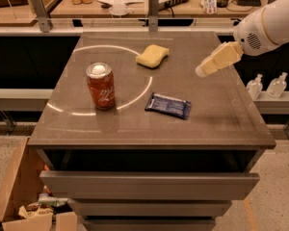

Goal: Pick sponge

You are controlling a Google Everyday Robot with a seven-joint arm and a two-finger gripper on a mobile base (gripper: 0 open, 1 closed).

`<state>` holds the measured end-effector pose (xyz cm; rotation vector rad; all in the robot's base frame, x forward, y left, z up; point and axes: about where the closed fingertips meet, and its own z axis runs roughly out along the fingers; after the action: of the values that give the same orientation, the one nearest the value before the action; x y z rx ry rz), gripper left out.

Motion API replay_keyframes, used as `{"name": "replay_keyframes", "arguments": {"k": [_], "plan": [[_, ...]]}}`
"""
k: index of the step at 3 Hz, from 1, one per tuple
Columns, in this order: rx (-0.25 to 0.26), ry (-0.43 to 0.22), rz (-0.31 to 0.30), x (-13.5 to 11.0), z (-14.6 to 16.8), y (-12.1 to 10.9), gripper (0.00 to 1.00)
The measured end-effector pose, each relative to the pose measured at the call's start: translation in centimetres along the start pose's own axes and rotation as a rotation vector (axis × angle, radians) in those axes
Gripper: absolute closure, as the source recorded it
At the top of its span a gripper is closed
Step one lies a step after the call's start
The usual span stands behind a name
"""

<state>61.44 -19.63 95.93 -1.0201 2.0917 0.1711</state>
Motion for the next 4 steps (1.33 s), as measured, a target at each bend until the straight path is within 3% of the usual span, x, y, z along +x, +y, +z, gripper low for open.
{"name": "replay_keyframes", "arguments": {"k": [1,2,4], "plan": [[0.001,-0.046,0.048,-0.9,2.3,-0.7,0.00],[-0.032,-0.106,0.064,-2.5,6.1,-0.9,0.00],[-0.153,-0.153,0.010,-4.1,14.7,0.5,0.00]]}}
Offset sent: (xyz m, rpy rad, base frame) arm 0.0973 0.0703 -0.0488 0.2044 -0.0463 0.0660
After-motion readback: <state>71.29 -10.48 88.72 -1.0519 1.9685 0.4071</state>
